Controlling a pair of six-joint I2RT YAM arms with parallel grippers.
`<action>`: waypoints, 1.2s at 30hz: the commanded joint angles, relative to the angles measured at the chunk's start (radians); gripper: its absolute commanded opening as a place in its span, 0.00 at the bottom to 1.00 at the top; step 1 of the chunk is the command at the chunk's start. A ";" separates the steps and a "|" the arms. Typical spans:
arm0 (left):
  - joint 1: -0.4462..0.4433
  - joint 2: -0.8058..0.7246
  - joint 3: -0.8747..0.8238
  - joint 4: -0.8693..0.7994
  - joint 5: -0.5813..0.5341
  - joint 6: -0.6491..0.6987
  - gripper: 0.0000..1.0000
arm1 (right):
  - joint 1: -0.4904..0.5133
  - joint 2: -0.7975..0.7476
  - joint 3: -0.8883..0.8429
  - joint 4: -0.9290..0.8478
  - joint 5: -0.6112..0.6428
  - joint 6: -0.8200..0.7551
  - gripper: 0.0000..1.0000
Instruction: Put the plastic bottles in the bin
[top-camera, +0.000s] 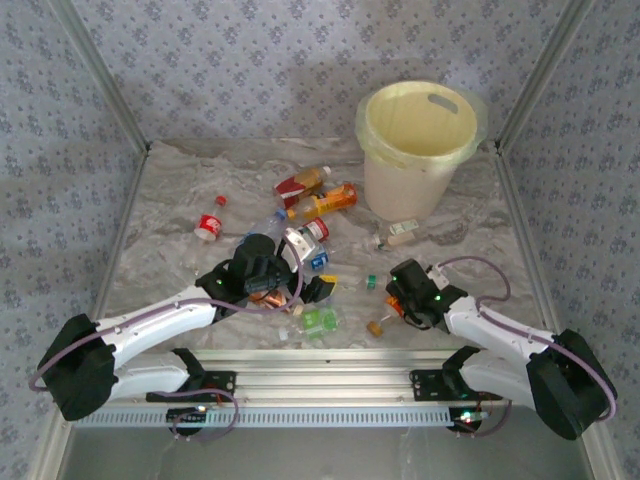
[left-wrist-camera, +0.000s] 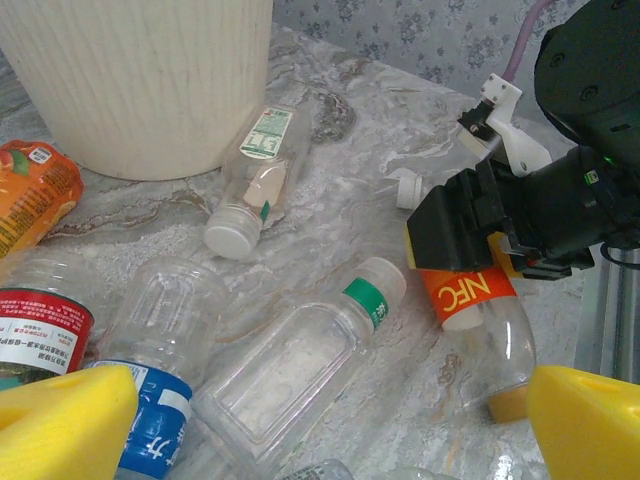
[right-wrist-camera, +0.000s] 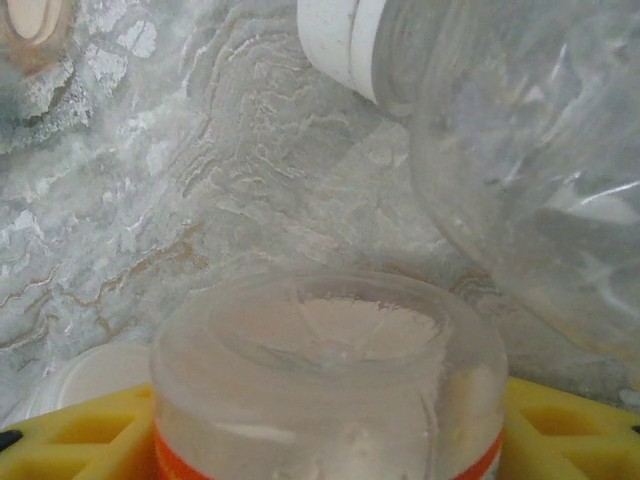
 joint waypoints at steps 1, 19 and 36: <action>-0.006 0.006 0.038 -0.002 0.023 -0.010 1.00 | -0.010 0.007 -0.005 0.011 0.037 -0.033 0.62; -0.007 -0.032 -0.007 0.100 0.085 -0.048 1.00 | -0.019 -0.059 0.175 -0.168 0.152 -0.255 0.57; -0.005 -0.078 -0.073 0.218 0.139 -0.087 1.00 | 0.010 -0.068 0.563 -0.172 0.326 -0.797 0.56</action>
